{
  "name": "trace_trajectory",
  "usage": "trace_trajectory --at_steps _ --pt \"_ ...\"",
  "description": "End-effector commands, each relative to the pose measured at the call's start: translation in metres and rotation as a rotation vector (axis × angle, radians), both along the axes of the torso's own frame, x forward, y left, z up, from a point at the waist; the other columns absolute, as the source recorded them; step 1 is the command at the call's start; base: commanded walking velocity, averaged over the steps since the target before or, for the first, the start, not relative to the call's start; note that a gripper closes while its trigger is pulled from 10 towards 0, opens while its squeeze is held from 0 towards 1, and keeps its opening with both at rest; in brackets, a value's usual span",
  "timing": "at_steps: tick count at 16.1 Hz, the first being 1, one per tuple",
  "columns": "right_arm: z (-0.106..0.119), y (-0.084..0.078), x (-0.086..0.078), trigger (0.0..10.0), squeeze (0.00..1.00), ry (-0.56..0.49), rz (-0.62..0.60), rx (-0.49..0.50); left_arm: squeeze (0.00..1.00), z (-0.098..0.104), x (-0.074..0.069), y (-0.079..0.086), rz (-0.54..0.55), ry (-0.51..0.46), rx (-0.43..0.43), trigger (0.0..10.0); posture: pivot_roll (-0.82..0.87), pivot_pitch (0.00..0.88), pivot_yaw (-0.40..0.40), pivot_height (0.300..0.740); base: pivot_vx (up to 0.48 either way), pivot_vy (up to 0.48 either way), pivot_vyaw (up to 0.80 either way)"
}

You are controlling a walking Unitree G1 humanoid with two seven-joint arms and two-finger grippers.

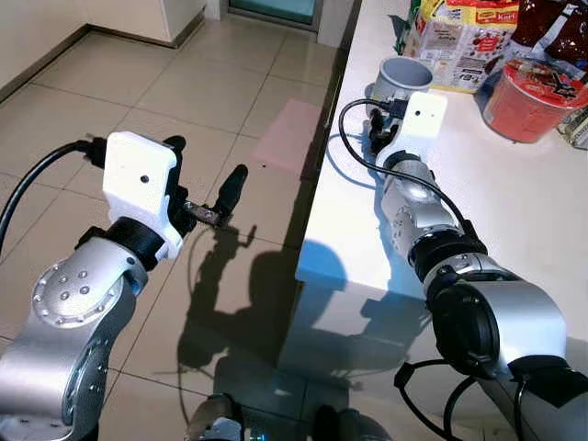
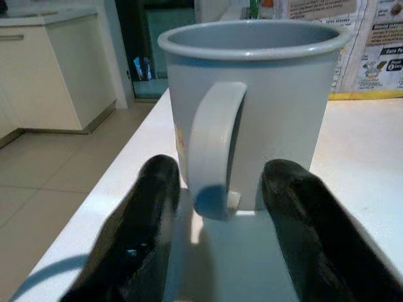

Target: Setting the table

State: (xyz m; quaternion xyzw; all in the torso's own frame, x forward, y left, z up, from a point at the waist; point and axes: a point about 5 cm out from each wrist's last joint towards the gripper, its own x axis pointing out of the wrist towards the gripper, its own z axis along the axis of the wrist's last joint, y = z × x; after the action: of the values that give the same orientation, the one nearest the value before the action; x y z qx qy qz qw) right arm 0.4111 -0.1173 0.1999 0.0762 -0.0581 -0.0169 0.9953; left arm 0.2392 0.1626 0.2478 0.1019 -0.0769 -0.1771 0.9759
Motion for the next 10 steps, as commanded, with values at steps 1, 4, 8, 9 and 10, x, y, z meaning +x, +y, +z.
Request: trace_trajectory --at_steps 1,4,8,9,10 --pt "0.0052 -0.006 0.0013 0.0 0.0 -0.021 -0.014 0.009 1.0 0.0012 -0.003 -0.0011 -0.003 -0.001 0.002 10.0 0.28 0.191 -0.111 0.74 0.0 0.0 0.0" --pt "0.01 -0.0078 0.0015 0.0 0.0 -0.054 -0.01 0.002 1.0 0.0004 -0.003 -0.0012 -0.005 0.002 0.001 10.0 0.28 0.182 -0.111 0.74 0.0 0.0 0.0" --pt "0.0106 -0.0095 0.0003 0.0 0.0 -0.083 -0.014 0.01 1.0 0.0005 -0.0058 0.0011 0.005 0.004 0.015 10.0 0.3 0.183 -0.117 0.74 0.0 0.0 0.0" --pt "0.0113 -0.0095 0.0001 0.0 0.0 -0.092 -0.016 0.013 1.0 0.0006 -0.006 0.0014 0.007 0.004 0.016 10.0 0.3 0.183 -0.117 0.74 0.0 0.0 0.0" --pt "0.0125 -0.0094 -0.0002 0.0 0.0 -0.105 -0.014 0.019 1.0 0.0006 -0.0065 0.0012 0.009 0.004 0.015 10.0 0.3 0.182 -0.118 0.74 0.0 0.0 0.0"
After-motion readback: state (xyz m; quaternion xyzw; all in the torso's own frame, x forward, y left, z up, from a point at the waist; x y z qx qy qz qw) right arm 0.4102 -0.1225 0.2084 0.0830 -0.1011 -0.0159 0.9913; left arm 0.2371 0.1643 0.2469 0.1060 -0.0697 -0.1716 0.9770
